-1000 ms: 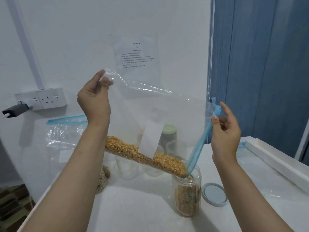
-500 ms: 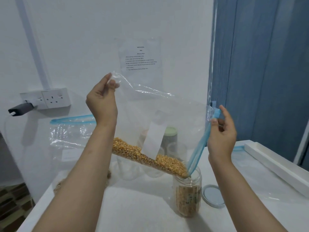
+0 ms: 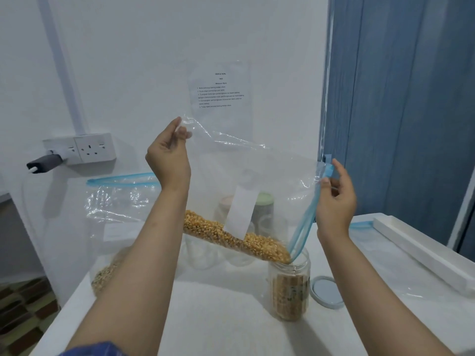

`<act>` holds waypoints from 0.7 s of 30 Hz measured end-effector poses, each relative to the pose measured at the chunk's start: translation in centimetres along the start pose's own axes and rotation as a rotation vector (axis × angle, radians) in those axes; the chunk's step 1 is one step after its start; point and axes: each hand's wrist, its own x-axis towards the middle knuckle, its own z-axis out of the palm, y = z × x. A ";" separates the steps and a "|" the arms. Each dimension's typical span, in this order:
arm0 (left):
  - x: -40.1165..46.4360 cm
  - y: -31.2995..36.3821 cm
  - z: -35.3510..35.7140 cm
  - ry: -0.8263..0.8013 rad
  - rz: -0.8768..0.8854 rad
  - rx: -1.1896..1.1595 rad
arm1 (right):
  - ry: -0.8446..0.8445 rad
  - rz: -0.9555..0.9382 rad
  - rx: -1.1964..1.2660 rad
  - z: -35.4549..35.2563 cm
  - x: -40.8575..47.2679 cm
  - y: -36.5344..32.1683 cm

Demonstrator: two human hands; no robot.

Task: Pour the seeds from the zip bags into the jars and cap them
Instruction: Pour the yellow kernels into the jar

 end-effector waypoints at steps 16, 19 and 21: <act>-0.8 0.8 -0.5 -0.015 -0.039 0.016 | -0.012 0.008 -0.048 -0.9 -0.5 -0.9; -0.9 1.1 -0.4 -0.034 -0.052 0.020 | -0.010 0.020 -0.063 -0.8 -0.3 -1.0; -0.8 1.2 -0.3 -0.044 -0.058 0.019 | -0.015 0.031 -0.070 -0.8 -0.1 -1.0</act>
